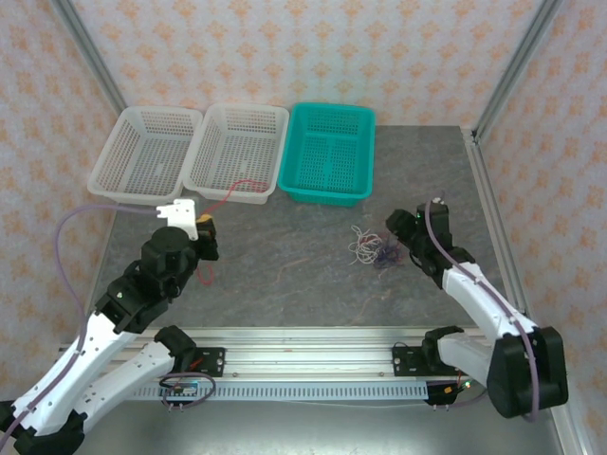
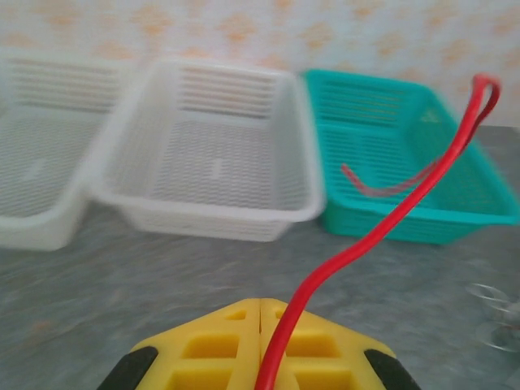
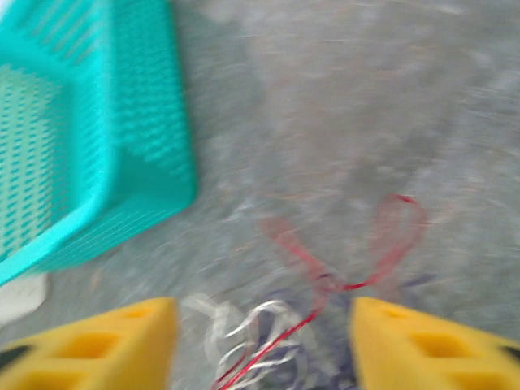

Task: Untangle the cables

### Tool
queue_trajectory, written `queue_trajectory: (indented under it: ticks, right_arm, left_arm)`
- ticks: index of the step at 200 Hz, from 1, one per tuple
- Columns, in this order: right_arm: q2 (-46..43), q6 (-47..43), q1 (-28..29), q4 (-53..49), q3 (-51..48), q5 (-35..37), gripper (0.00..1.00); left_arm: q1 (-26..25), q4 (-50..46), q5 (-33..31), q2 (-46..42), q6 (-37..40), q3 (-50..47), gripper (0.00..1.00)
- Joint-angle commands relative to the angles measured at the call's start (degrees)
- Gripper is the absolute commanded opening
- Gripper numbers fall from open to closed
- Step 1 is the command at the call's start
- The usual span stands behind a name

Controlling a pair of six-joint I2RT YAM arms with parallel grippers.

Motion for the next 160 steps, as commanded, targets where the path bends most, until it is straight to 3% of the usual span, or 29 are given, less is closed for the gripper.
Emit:
queue_trajectory:
  ticks: [1, 22, 86, 129, 160]
  right_arm:
    - [-3.57, -5.76, 4.78, -1.52, 3.39, -3.08, 0.82]
    - [-4.56, -2.51, 7.59, 1.13, 3.16, -7.07, 0.82]
    - [-6.91, 1.36, 10.95, -6.32, 4.28, -5.50, 0.81]
    - [-8.28, 2.90, 10.98, -15.57, 5.27, -2.50, 0.81]
    - [-9.19, 4.42, 10.99, -17.52, 4.57, -2.10, 0.81]
  left_arm:
    - [0.37, 11.18, 16.71, 5.69, 2.61, 3.41, 0.00]
    - [0.31, 13.16, 16.02, 16.65, 0.90, 10.70, 0.00]
    - [0.48, 25.80, 11.41, 53.62, 1.56, 35.92, 0.00]
    - [1.21, 22.18, 9.86, 75.34, -4.47, 55.19, 0.00]
    - [1.35, 18.54, 6.57, 84.56, -3.99, 63.70, 0.00]
